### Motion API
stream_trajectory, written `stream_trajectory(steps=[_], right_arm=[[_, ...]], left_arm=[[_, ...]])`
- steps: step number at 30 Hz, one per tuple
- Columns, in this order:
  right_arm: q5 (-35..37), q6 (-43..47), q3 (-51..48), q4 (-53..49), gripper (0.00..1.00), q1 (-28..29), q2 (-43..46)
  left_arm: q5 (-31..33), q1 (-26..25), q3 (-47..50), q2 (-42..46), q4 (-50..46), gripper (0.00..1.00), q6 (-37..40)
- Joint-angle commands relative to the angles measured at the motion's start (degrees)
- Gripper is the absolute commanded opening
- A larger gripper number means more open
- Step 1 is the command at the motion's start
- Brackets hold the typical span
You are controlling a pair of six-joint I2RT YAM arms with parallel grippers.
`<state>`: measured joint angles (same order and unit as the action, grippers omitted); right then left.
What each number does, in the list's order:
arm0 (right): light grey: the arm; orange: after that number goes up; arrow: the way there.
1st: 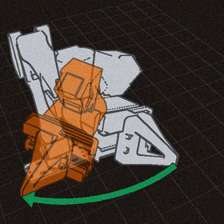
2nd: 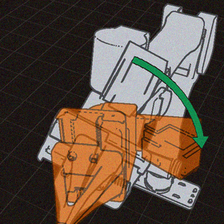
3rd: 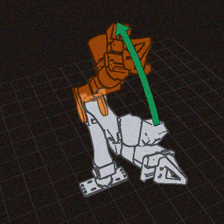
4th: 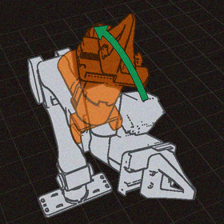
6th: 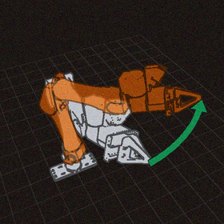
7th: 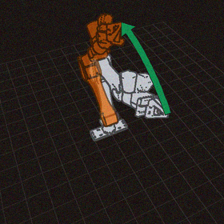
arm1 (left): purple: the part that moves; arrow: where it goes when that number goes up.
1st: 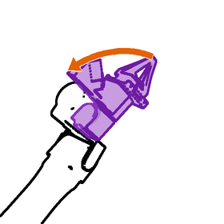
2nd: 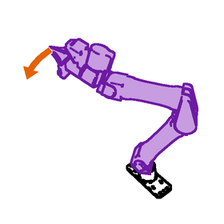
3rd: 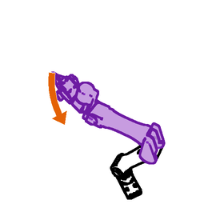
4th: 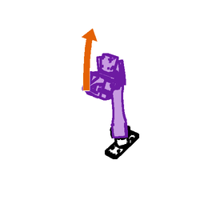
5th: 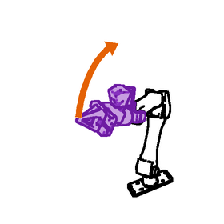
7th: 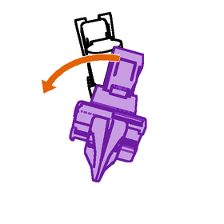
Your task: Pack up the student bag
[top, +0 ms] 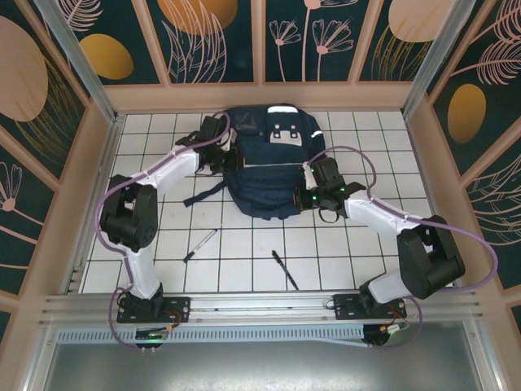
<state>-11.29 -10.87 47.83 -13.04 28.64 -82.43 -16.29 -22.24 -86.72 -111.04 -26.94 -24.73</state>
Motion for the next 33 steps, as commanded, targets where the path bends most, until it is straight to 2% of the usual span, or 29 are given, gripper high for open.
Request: stream_trajectory(steps=[1, 2, 4, 5, 7, 10, 13, 16, 20, 25, 27, 28, 29, 31, 33], right_arm=[[-0.7, 1.0, 0.8, -2.6, 0.00, 1.1, -0.7], [-1.7, 0.3, 1.4, -1.3, 0.00, 2.0, -1.3], [-4.1, -1.1, 2.7, 1.5, 0.00, 3.9, -3.0], [-4.9, -1.5, 3.5, 2.7, 0.00, 5.1, -4.3], [-5.7, -2.0, 6.0, 4.1, 0.00, 7.3, -6.8], [-6.8, -2.4, 9.3, 6.0, 0.00, 9.8, -10.0], [-8.4, -2.4, 11.3, 7.8, 0.00, 11.3, -11.6], [-9.0, -1.9, 11.8, 8.3, 0.00, 11.4, -11.8], [-10.2, -1.9, 10.5, 8.9, 0.00, 11.6, -11.1], [-10.7, -3.0, 9.1, 10.6, 0.00, 13.2, -9.7], [-9.9, -3.2, 8.7, 10.5, 0.00, 13.6, -9.2], [-9.3, -3.2, 8.3, 10.1, 0.00, 13.7, -8.8], [-7.3, -2.8, 8.0, 8.8, 0.00, 13.6, -8.2], [-2.5, -1.0, 7.6, 5.2, 0.00, 13.3, -7.1], [-1.3, 0.2, 6.6, 3.2, 0.00, 12.0, -6.1]], left_arm=[[12.4, 6.3, -10.2, -5.1, -2.5, 0.10, 5.2], [13.6, 7.3, -12.5, -6.1, -2.9, 0.16, 4.2], [12.5, 7.9, -15.6, -6.6, -3.5, 0.39, 2.8], [11.9, 7.9, -16.7, -6.2, -5.1, 0.43, 1.8], [10.6, 7.9, -15.3, -3.7, -8.0, 0.49, -2.7], [7.2, 7.2, -1.5, 6.2, -4.6, 0.55, -9.5], [6.2, 4.1, 12.5, 15.6, 1.8, 0.62, -15.7], [2.4, -0.6, 19.8, 17.8, 8.5, 0.65, -22.9], [5.7, -3.3, 20.2, 15.3, 12.4, 0.68, -29.3], [14.0, -4.2, 20.9, 10.4, 14.9, 0.64, -32.9], [17.2, -4.1, 20.9, 8.8, 15.1, 0.50, -32.5], [19.1, -4.1, 20.2, 8.1, 14.1, 0.39, -31.6], [20.8, -4.1, 19.4, 7.6, 12.8, 0.32, -30.8], [22.5, -4.1, 18.8, 7.9, 12.2, 0.27, -28.3], [24.4, -4.0, 18.5, 8.5, 11.4, 0.19, -26.1]])
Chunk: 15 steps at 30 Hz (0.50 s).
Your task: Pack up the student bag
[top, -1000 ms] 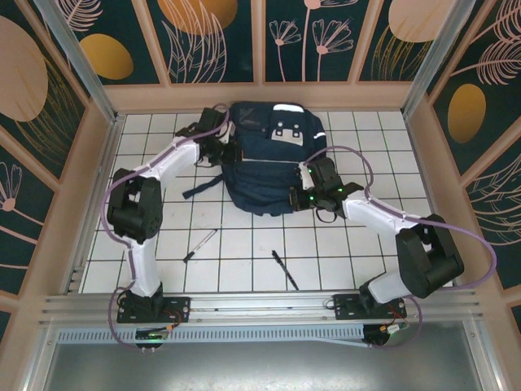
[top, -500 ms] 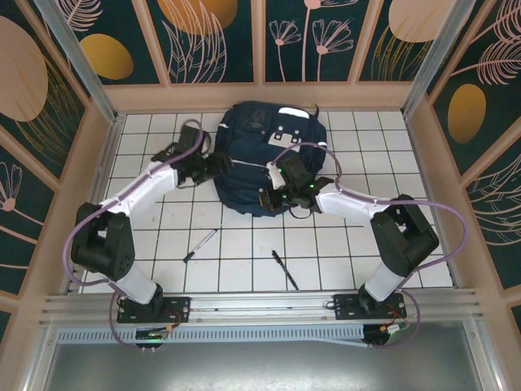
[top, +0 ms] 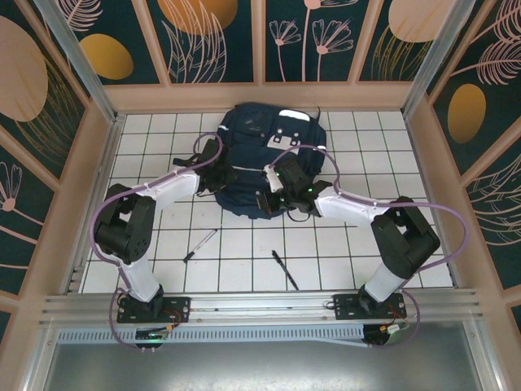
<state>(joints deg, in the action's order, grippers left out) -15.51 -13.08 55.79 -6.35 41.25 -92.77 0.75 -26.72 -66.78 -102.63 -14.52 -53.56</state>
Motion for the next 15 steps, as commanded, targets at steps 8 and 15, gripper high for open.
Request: stream_trajectory(steps=[8, 15], right_arm=[[-3.1, 3.5, -2.7, -2.5, 0.00, -3.5, 6.6], [-6.2, 3.5, 0.6, -0.5, 0.00, -0.5, 4.5]], left_arm=[[-5.9, 0.0, -1.0, 2.8, -3.6, 0.56, 0.1], [-4.5, -5.6, 2.9, 7.9, 0.1, 0.70, -10.4]])
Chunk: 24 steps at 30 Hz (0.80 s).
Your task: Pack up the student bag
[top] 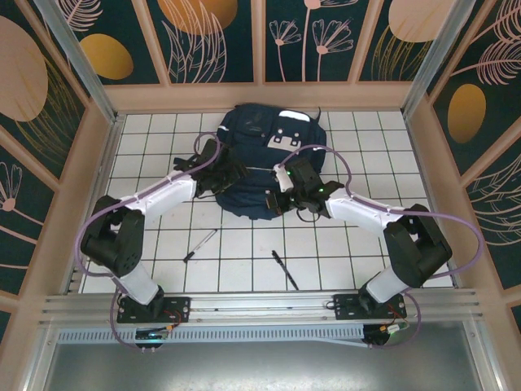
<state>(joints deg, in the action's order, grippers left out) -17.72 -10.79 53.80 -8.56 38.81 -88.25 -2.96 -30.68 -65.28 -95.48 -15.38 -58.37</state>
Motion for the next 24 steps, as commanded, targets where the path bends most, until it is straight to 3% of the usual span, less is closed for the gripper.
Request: stream_trajectory(steps=[1, 5, 10, 15, 20, 24], right_arm=[[-4.3, 0.8, 2.9, 2.3, 0.00, 2.5, 0.0], [-5.0, 0.2, 3.8, 2.9, 0.00, 3.6, -0.5], [-5.2, 0.1, 4.5, 3.3, 0.00, 5.0, -1.2], [-2.6, 0.9, 5.9, 3.0, 0.00, 6.6, -3.1], [-1.0, 1.5, 6.4, 3.1, 0.00, 6.8, -4.8], [-3.0, 2.0, 8.1, 4.2, 0.00, 7.4, -6.6]], left_arm=[[-0.5, -2.1, 1.9, 0.3, 1.6, 0.70, -7.1], [0.6, -3.4, 5.8, 1.3, 4.0, 0.72, -12.6], [5.1, -3.5, 7.8, 3.2, 2.7, 0.74, -14.1], [1.1, -3.6, 8.5, 3.9, 1.4, 0.74, -17.7], [12.3, -3.5, 3.3, 9.2, -14.0, 0.77, -16.7], [8.7, -3.4, 6.2, 11.5, -13.1, 0.77, -19.5]])
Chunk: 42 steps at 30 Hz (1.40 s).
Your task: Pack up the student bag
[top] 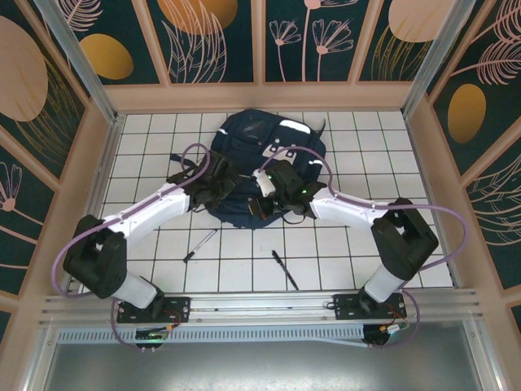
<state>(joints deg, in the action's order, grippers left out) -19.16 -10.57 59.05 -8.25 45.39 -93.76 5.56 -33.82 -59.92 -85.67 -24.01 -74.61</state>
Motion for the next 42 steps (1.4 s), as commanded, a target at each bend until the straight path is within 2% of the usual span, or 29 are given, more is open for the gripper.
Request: stream_trajectory(steps=[1, 3, 8, 12, 14, 15, 17, 20, 24, 32, 35, 42], right_arm=[[-2.0, 1.8, 3.0, 4.4, 0.00, 1.1, -1.2], [-2.8, 1.8, 3.7, 5.5, 0.00, 1.4, -1.7], [-3.7, 1.6, 4.4, 7.6, 0.00, 2.3, -3.0], [-2.9, 1.5, 4.2, 7.7, 0.00, 2.8, -2.8], [-2.2, 1.6, 3.2, 7.7, 0.00, 2.9, -2.2], [-1.4, 1.8, 2.6, 7.2, 0.00, 2.9, -1.8], [0.7, 2.6, 2.0, 5.3, 0.00, 2.8, -1.5], [6.0, 3.8, 1.2, 0.7, 0.00, 2.2, -1.3], [9.3, 3.3, -2.4, -1.2, 0.00, -0.2, 0.0], [12.8, 3.0, -6.8, -4.2, 0.00, -8.7, 3.5], [16.5, 2.8, -6.5, -4.8, 0.00, -12.6, 2.3], [18.8, 0.2, -1.3, -2.9, 0.00, -22.3, -4.5]], left_arm=[[-1.5, -0.3, 1.9, 1.5, -2.8, 0.77, -4.4], [-4.4, -0.3, 3.2, 0.6, 0.4, 0.77, -6.9], [-6.8, -0.4, 2.9, -3.2, 4.1, 0.77, -9.0], [-4.3, 0.2, 2.8, -5.8, 6.2, 0.69, -8.9], [-2.8, 1.2, 2.0, -7.4, 6.8, 0.57, -6.7], [-2.2, 1.9, 1.4, -8.3, 6.2, 0.48, -5.7], [-1.3, 3.1, 0.6, -9.2, 5.6, 0.23, -3.0], [2.0, 5.0, -0.4, -8.5, 3.8, 0.01, 1.3], [6.1, 6.9, -1.5, -6.0, 2.2, 0.00, 7.1], [6.6, 10.0, -4.4, -7.9, -0.1, 0.00, 21.0], [7.6, 10.3, -5.8, -7.9, -1.3, 0.00, 25.2], [3.1, 10.5, -6.9, -8.4, -1.1, 0.00, 31.8]])
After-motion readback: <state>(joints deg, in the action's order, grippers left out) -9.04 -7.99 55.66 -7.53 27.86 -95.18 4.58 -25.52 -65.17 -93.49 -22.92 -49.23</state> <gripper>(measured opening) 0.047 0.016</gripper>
